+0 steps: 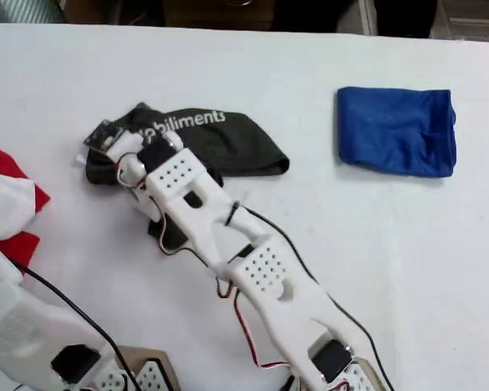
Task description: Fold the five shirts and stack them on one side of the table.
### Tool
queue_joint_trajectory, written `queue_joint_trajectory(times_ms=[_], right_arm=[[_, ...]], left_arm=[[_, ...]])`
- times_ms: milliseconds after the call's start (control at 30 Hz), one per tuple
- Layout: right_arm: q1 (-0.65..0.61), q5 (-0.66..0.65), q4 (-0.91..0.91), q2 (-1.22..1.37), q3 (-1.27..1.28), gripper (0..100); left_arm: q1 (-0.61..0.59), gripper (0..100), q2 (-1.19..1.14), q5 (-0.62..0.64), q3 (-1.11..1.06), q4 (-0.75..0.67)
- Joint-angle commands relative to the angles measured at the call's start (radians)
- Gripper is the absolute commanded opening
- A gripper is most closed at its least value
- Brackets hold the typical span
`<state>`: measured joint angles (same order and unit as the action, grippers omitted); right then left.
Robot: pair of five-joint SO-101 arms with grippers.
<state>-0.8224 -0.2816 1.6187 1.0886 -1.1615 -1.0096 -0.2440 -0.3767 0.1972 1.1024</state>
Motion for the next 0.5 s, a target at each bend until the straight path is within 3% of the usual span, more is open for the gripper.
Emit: queue_joint_trajectory(times_ms=[0,133,467], right_arm=[[0.045,0.0,-0.035,0.012,-0.041,14.7],[0.107,0.005,-0.025,0.005,-0.058,0.8],[0.26,-0.005,0.145,-0.065,-0.333,2.0]], left_arm=[[-0.017,23,0.038,-0.008,0.038,-0.014],[-0.017,23,0.038,-0.008,0.036,-0.012],[0.011,23,0.037,-0.008,0.001,-0.012]])
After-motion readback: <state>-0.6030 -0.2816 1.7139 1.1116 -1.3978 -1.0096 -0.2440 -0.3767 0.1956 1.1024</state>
